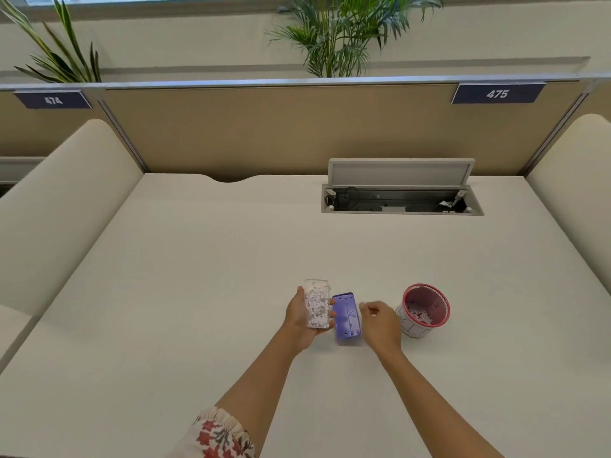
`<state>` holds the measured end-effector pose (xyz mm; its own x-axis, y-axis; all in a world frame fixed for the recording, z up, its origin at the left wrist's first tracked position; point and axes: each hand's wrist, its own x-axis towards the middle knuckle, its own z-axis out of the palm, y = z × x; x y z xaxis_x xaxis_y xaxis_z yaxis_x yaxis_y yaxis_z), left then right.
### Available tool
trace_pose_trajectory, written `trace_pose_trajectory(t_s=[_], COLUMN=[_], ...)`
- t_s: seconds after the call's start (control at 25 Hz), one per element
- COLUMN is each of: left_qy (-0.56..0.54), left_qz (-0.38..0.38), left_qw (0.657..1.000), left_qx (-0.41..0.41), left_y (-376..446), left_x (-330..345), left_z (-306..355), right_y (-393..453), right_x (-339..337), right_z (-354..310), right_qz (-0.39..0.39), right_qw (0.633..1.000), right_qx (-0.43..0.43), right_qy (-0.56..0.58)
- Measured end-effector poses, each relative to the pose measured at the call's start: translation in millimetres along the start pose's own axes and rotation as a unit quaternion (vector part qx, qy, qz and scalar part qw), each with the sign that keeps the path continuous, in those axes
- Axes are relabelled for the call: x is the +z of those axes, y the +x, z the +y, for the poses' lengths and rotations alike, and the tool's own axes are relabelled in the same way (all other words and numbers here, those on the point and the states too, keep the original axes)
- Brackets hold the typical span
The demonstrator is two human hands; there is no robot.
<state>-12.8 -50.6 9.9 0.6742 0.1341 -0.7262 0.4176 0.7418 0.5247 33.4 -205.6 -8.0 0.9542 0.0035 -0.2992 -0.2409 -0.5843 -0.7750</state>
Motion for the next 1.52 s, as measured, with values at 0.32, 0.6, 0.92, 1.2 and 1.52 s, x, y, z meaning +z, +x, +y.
trace_pose_trajectory(t_s=[0.32, 0.6, 0.92, 1.2, 1.52], left_qy=[0.167, 0.217, 0.473, 0.672, 0.725], left_qz=[-0.126, -0.191, -0.071, -0.075, -0.043], left_qw=[0.976, 0.955, 0.847, 0.666, 0.61], left_qx=[-0.063, -0.067, 0.231, 0.316, 0.317], left_y=[-8.0, -11.6, -5.4, 8.0, 20.2], left_x=[49.1, 85.3, 104.7, 119.2, 130.4], left_z=[-8.2, -20.4, -44.5, -63.1, -70.9], right_y=[12.8, 22.2, 27.9, 11.1, -1.0], right_x=[-55.2, -114.7, -167.4, -145.9, -135.2], right_z=[-29.8, -0.4, 30.0, 34.2, 54.5], right_qz=[-0.092, -0.044, 0.161, 0.209, 0.189], right_qw=[0.989, 0.976, 0.961, 0.968, 0.949], right_qx=[-0.093, -0.007, 0.008, -0.134, -0.249], right_qy=[0.062, 0.212, 0.224, 0.04, -0.045])
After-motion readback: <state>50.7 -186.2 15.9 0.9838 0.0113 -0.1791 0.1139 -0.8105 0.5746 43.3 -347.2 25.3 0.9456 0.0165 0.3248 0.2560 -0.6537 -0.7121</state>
